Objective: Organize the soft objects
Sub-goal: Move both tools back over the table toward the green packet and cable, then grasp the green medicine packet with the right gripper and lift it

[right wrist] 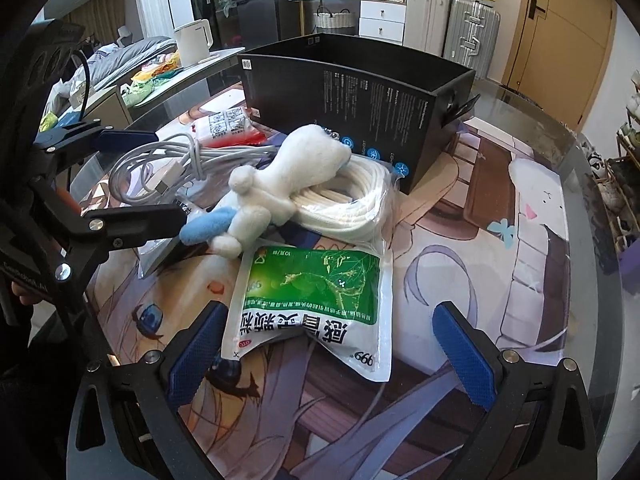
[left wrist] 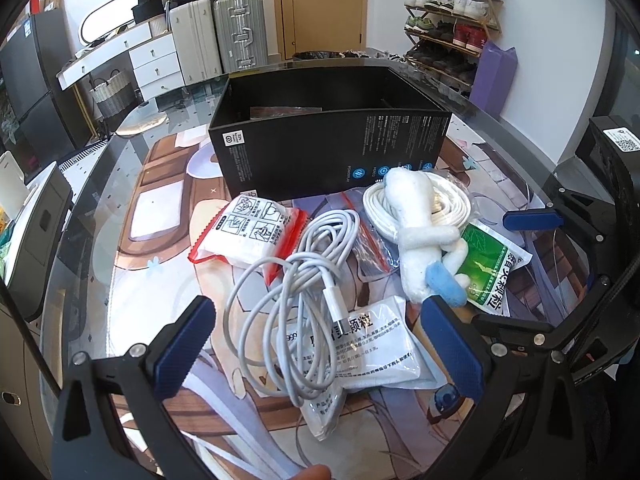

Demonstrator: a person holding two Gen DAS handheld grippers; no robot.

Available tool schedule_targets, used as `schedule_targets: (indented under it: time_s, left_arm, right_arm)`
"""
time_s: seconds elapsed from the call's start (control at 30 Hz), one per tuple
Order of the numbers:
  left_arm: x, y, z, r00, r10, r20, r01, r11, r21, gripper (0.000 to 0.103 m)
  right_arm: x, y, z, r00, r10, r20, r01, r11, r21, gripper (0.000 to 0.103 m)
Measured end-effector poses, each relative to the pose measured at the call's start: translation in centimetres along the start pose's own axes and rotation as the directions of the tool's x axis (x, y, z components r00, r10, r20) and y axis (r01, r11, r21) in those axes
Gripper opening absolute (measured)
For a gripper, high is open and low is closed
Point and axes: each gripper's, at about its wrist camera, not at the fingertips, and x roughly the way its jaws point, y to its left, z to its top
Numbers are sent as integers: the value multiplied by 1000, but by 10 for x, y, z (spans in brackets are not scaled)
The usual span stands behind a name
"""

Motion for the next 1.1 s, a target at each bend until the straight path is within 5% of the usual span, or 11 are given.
schedule_targets:
  time_s: [0.13, 0.27, 0.57, 1.1]
  left_arm:
    - [0, 0, 0, 1000, -4, 0, 4, 1000, -3, 103]
    - [0, 2, 0, 1000, -6, 0, 6, 1000, -7, 103]
    - [-1, 8, 0, 1000, -6, 2, 6, 1000, -15, 103]
    - [2, 19, 3, 1000, 7, 5, -7, 999, -51, 103]
  right_arm:
    - [-2, 1, -2, 1000, 7, 4, -7, 1000, -8, 98]
    - [-8, 1, -2, 1000, 17, 16, -16, 1000, -20, 75]
    - [-14, 4, -3, 999, 23, 24, -22, 998, -64, 47]
    - [-47, 3, -6, 995, 23, 96, -12, 994, -106, 43]
